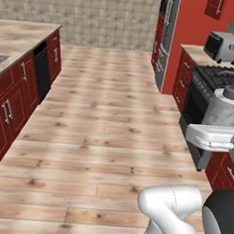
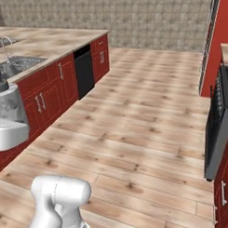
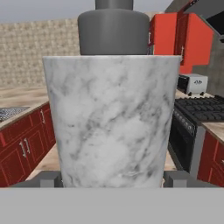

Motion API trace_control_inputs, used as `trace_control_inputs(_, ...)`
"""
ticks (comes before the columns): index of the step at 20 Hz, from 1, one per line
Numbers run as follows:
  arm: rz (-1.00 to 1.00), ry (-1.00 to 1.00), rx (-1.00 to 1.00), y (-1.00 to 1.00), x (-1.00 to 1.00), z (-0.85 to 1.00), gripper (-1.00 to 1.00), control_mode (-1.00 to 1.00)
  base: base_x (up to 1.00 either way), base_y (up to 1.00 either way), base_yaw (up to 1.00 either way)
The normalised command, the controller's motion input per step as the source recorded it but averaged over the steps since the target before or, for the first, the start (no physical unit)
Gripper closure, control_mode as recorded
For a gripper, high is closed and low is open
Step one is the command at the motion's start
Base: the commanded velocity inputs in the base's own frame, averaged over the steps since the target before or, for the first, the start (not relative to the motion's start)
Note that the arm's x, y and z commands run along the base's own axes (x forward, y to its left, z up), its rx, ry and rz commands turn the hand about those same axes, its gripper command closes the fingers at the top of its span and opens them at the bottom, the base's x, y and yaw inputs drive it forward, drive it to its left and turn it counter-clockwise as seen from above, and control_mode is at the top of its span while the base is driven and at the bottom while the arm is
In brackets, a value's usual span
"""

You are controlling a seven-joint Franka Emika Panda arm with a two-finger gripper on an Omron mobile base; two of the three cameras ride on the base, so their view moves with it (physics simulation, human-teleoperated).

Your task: Locate and retrieve the soap dispenser and soap dispenser from the cabinet. Place them next to the sink.

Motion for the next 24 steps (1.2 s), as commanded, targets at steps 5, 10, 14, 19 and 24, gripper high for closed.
trace_control_inputs(5,0.0,0.0,0.0,0.0,0.0,0.0,1.0,1.0,0.43,0.39,-0.02)
trace_control_inputs(10,0.0,0.0,0.0,0.0,0.0,0.0,1.0,1.0,0.54,0.13,-0.01)
trace_control_inputs(14,0.0,0.0,0.0,0.0,0.0,0.0,1.0,1.0,0.59,0.14,-0.01)
trace_control_inputs(19,0.0,0.0,0.0,0.0,0.0,0.0,1.0,1.0,0.56,0.22,-0.03)
trace_control_inputs(24,0.0,0.0,0.0,0.0,0.0,0.0,1.0,1.0,0.55,0.36,-0.06)
